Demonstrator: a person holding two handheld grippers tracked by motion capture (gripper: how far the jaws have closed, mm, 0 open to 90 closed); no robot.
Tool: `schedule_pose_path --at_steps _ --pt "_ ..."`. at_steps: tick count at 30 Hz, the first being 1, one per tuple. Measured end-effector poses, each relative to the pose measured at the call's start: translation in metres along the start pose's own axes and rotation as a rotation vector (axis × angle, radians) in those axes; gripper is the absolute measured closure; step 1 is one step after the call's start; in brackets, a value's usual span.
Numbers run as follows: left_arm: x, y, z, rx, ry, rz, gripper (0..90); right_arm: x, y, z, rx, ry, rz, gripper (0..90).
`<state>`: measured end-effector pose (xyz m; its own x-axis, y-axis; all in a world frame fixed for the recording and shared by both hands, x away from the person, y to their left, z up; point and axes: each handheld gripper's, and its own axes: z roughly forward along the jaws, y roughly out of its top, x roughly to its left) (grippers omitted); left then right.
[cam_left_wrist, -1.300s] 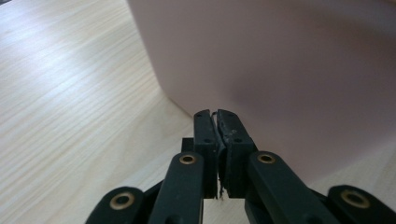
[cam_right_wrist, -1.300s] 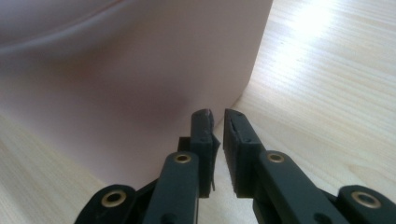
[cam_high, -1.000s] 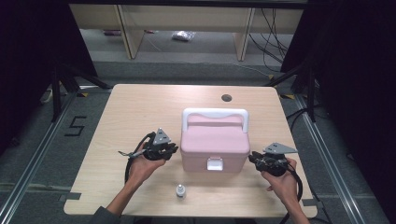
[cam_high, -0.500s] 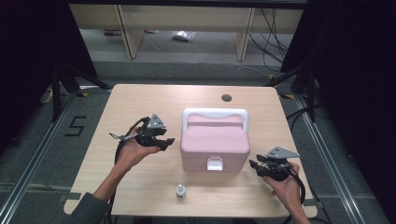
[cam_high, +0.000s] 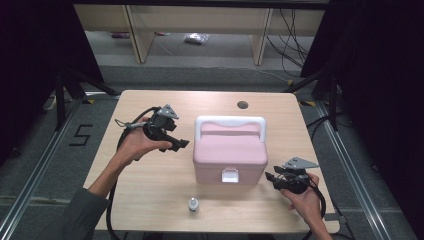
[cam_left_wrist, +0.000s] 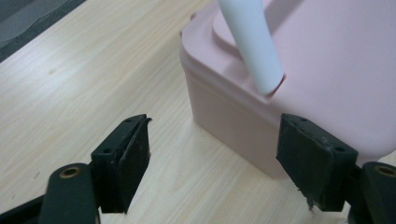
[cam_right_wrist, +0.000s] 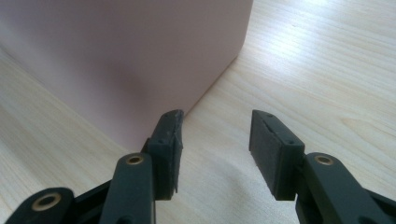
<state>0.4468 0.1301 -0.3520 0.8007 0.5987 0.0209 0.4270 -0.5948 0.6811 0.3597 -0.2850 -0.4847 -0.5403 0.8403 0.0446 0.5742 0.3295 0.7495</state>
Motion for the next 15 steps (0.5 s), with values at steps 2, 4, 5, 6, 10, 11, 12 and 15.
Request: schedule_pose_path --at_steps 2,4,5,6,10,11,12,15 --pt "0.001 0.003 -0.002 0.017 0.002 0.010 23.9 -0.003 0.001 0.001 -0.004 -0.005 -0.046 54.6" --pt "0.002 0.012 -0.006 0.026 0.004 0.020 23.3 -0.004 0.001 0.002 -0.006 -0.003 -0.046 54.7" --pt "0.002 0.012 -0.006 0.026 0.004 0.020 22.9 -0.004 0.001 0.002 -0.006 -0.003 -0.046 54.7" --pt "0.002 0.016 -0.008 0.026 0.010 0.023 22.9 -0.004 0.001 0.003 -0.005 -0.006 -0.044 54.7" --pt "0.000 0.031 -0.010 0.048 0.006 0.035 23.1 -0.003 0.000 0.003 0.009 0.002 -0.014 54.6" --pt "-0.002 0.039 -0.009 0.050 -0.002 0.044 23.1 -0.004 -0.001 0.003 0.004 0.000 -0.017 54.5" --pt "-0.002 0.039 -0.009 0.050 -0.002 0.044 23.1 -0.004 -0.001 0.003 0.004 0.000 -0.017 54.5" --pt "-0.007 0.048 -0.007 0.058 0.008 0.062 23.2 -0.005 -0.001 0.003 0.011 0.006 -0.030 54.5"
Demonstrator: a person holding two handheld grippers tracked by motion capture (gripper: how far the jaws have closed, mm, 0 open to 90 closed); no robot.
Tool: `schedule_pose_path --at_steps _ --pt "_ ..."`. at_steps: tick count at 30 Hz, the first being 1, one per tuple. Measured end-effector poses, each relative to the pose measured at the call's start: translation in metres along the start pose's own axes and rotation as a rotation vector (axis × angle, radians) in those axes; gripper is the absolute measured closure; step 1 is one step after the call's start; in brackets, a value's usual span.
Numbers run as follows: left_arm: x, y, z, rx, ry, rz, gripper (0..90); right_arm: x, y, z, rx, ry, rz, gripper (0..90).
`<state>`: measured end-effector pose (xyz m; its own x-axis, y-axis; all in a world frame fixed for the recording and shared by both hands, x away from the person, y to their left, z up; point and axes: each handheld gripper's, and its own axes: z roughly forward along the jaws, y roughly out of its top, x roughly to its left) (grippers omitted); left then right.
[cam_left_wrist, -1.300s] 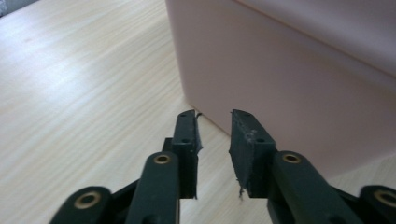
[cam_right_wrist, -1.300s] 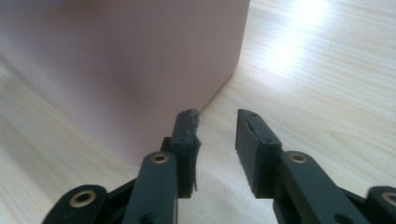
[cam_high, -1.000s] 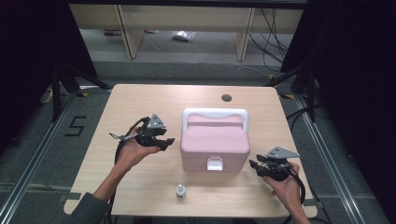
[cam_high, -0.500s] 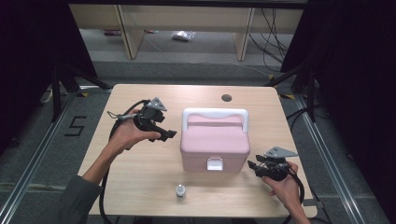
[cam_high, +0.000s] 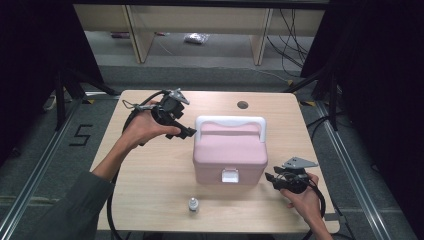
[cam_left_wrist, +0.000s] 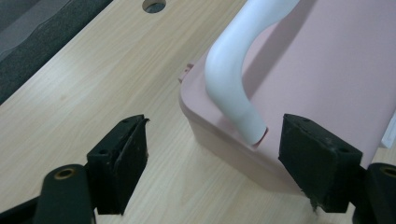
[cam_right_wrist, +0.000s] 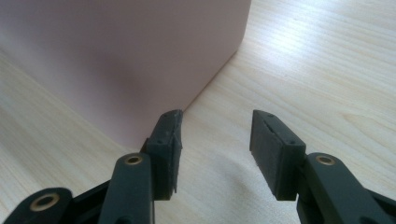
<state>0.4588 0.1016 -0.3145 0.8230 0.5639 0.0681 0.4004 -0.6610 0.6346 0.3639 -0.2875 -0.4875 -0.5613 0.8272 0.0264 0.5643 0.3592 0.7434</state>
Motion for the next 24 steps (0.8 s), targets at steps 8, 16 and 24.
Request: schedule_pose_path --at_steps 8,16,24 --pt "-0.008 0.027 0.007 0.019 -0.005 0.051 23.6 0.001 -0.001 0.000 0.017 0.010 0.013 54.5" --pt "-0.012 0.049 0.013 0.064 -0.011 0.111 24.4 0.000 -0.002 0.001 0.017 0.032 0.004 54.2" --pt "-0.015 0.062 0.018 0.093 -0.020 0.153 24.8 -0.002 -0.004 0.002 0.022 0.015 0.001 53.2"
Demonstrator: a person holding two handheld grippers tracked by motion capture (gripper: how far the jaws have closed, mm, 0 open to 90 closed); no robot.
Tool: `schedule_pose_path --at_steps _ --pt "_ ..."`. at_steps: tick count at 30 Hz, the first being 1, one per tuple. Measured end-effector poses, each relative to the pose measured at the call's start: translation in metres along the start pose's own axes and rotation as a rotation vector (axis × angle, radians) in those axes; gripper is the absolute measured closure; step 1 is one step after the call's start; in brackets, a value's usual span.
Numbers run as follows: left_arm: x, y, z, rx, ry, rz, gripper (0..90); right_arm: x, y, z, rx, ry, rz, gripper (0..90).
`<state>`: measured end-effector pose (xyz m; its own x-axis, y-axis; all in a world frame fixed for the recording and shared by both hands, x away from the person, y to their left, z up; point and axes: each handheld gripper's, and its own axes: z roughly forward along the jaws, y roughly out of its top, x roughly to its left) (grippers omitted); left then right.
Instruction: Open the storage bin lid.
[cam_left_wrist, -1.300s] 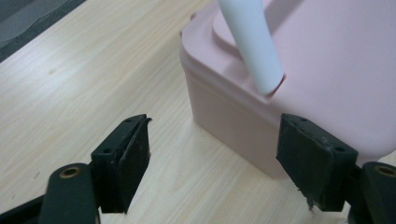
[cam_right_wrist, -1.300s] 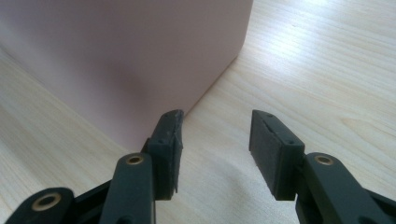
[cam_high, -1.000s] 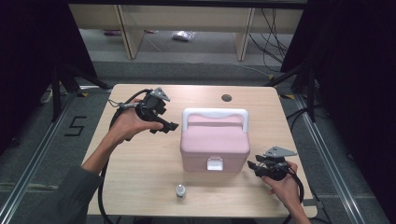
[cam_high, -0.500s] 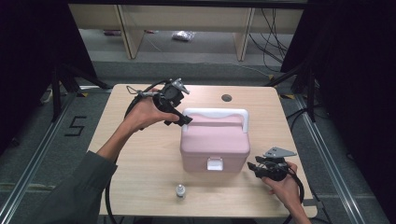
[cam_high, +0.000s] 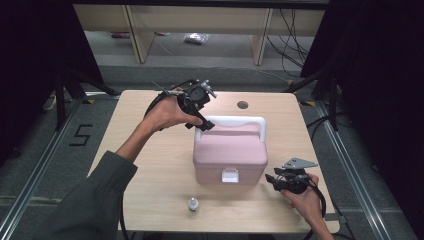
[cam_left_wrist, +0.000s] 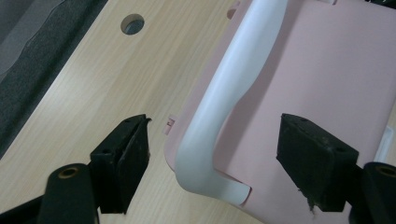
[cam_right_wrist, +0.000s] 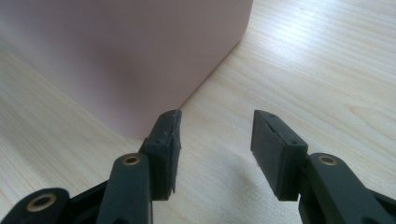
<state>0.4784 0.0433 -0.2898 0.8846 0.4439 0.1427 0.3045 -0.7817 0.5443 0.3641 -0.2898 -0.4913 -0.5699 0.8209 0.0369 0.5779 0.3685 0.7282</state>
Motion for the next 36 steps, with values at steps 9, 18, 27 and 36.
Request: schedule_pose_path --at_steps 9,18,27,36 --pt "0.003 0.006 0.007 0.029 -0.006 0.031 27.8 -0.003 0.000 -0.001 -0.010 -0.018 -0.016 52.0" --pt "0.000 0.015 0.016 0.104 -0.003 0.105 33.3 -0.001 0.000 -0.001 -0.002 -0.004 -0.001 50.9" --pt "0.001 0.023 0.031 0.179 -0.012 0.152 44.0 -0.002 0.000 -0.001 0.001 -0.002 -0.001 50.3" --pt "0.002 0.021 0.040 0.233 -0.014 0.206 57.0 -0.003 -0.001 0.000 0.004 0.012 0.004 49.9"
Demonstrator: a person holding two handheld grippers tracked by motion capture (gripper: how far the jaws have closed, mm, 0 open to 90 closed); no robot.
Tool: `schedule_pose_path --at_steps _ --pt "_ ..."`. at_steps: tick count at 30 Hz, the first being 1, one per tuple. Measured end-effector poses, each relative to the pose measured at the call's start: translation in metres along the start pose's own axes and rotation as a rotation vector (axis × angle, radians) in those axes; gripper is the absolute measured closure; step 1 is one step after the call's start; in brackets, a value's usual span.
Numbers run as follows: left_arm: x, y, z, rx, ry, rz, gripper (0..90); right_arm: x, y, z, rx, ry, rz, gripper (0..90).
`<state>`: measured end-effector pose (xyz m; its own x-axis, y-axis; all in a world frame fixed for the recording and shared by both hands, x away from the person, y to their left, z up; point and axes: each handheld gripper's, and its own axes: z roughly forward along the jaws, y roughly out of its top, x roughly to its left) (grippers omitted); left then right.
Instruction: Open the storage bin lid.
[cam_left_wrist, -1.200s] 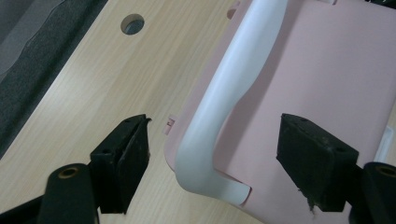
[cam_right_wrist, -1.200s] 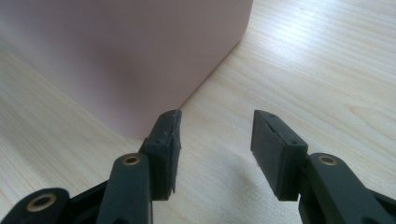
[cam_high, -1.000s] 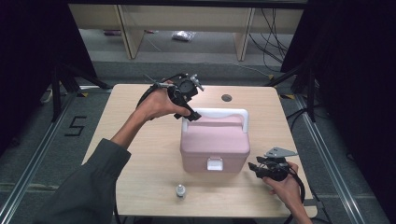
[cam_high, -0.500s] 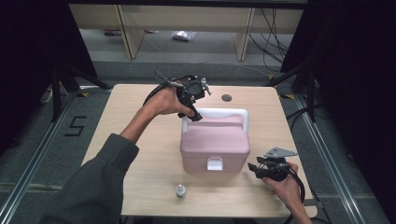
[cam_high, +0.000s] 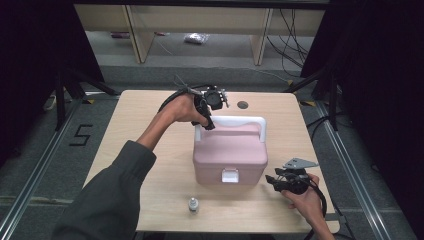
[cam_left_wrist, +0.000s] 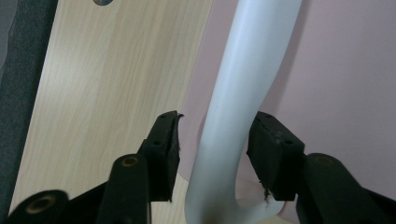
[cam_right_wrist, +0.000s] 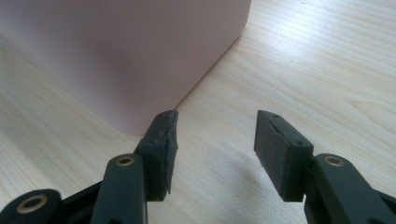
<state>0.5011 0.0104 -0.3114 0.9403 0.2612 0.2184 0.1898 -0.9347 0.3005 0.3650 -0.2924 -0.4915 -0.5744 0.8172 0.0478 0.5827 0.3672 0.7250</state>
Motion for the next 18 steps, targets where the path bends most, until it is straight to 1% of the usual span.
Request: schedule_pose_path --at_steps 1,2,3,4,5,6,7,8,9,10,11,12,13,14,15,17,18 --pt "0.0001 -0.0003 0.0005 0.008 0.003 0.011 58.6 0.0007 -0.0002 -0.0003 0.005 0.004 0.018 49.8" --pt "0.0001 -0.0003 0.0005 0.008 0.003 0.011 59.8 0.0007 -0.0002 -0.0003 0.005 0.004 0.018 49.8" --pt "0.0000 -0.0004 0.0007 0.011 0.009 0.013 59.8 0.0005 -0.0002 -0.0003 0.003 0.001 0.016 49.7" --pt "-0.0001 -0.0005 0.0008 0.013 0.012 0.016 63.4 -0.0005 0.0000 -0.0003 0.000 -0.014 -0.003 49.6" --pt "-0.0003 -0.0007 0.0007 0.017 0.010 0.019 63.4 -0.0005 0.0000 -0.0003 0.000 -0.014 -0.003 49.6" --pt "-0.0003 -0.0008 -0.0005 0.025 0.014 0.029 66.4 0.0022 -0.0005 -0.0005 0.007 -0.003 0.031 49.6" --pt "-0.0003 -0.0008 -0.0005 0.025 0.014 0.029 67.2 0.0022 -0.0005 -0.0005 0.007 -0.003 0.031 49.6" --pt "-0.0003 -0.0009 -0.0013 0.025 0.014 0.026 67.7 0.0003 0.0000 -0.0004 0.002 -0.002 0.011 49.6" --pt "-0.0006 -0.0008 -0.0017 0.026 0.014 0.028 67.7 0.0003 0.0000 -0.0004 0.002 -0.002 0.011 49.6" --pt "-0.0007 -0.0007 -0.0018 0.029 0.017 0.032 68.0 -0.0002 0.0002 -0.0005 0.000 -0.014 -0.002 49.5" --pt "-0.0011 -0.0003 -0.0021 0.034 0.019 0.038 68.3 -0.0002 0.0001 -0.0005 0.001 -0.014 -0.005 49.5" --pt "-0.0014 0.0003 -0.0025 0.038 0.021 0.045 68.5 0.0004 -0.0001 0.0001 0.004 0.007 0.007 49.5" --pt "-0.0024 0.0009 -0.0030 0.038 0.023 0.043 68.7 -0.0002 0.0003 -0.0012 0.002 -0.015 -0.007 49.5" --pt "-0.0029 0.0014 -0.0037 0.040 0.021 0.044 69.1 -0.0004 0.0007 -0.0014 0.002 -0.018 -0.007 49.5" --pt "-0.0027 0.0023 -0.0045 0.042 0.027 0.058 69.2 -0.0005 0.0005 -0.0011 -0.001 -0.014 -0.003 49.5" --pt "-0.0039 0.0033 -0.0066 0.047 0.032 0.063 69.1 -0.0004 0.0004 -0.0016 0.003 -0.014 0.002 49.5" --pt "-0.0046 0.0038 -0.0078 0.048 0.036 0.066 69.2 -0.0007 0.0007 -0.0012 0.001 0.005 0.006 49.6"
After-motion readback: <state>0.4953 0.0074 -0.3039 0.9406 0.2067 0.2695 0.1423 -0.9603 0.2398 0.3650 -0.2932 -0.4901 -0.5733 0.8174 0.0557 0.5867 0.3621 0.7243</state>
